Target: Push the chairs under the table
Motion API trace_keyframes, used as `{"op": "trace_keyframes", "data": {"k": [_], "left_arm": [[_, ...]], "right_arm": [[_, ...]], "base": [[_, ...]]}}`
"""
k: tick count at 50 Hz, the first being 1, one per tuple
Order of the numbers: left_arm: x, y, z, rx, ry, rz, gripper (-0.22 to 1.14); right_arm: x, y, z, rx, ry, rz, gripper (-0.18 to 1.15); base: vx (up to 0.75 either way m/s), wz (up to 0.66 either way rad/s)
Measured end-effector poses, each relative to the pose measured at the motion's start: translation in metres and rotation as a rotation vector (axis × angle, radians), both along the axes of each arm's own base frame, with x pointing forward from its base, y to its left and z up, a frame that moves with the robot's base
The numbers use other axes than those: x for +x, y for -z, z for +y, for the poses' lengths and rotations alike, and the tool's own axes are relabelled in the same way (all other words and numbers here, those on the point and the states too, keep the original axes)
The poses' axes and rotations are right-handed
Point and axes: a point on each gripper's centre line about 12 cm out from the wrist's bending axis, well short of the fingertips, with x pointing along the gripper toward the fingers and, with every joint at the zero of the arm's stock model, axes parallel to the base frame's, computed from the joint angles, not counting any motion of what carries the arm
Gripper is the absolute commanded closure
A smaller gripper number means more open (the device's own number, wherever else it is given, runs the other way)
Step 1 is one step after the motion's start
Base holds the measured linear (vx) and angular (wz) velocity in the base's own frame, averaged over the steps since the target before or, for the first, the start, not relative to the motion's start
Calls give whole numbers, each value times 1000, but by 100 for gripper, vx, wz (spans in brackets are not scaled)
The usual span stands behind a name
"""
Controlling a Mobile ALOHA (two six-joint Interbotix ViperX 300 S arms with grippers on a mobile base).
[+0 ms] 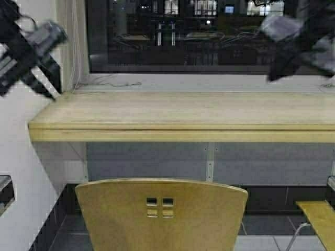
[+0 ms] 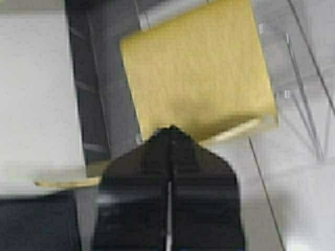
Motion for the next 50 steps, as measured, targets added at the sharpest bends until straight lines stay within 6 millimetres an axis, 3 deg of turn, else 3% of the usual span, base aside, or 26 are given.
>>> {"op": "trace_keyframes", "data": {"k": [7, 12, 19, 24, 36, 50], "left_arm": [[10, 25, -7, -5, -27, 77, 5], [14, 40, -6, -32, -102, 109, 5], [16, 57, -6, -69, -195, 159, 5], [19, 67, -9, -92, -253, 184, 5], [34, 91, -31, -153, -356, 245, 5], [55, 114, -41, -156, -387, 276, 5]], "right_arm": [[17, 34, 12, 36, 49, 115, 14], [21, 58, 12, 95, 150, 203, -5], [13, 98, 10, 190, 341, 372, -5], [7, 116, 14, 257, 467, 450, -5], [19, 130, 38, 374, 602, 505, -5], [47, 151, 54, 417, 644, 527, -5]], "base": [[0, 0], [1, 0], [0, 0], [0, 0], [0, 0], [0, 0]]}}
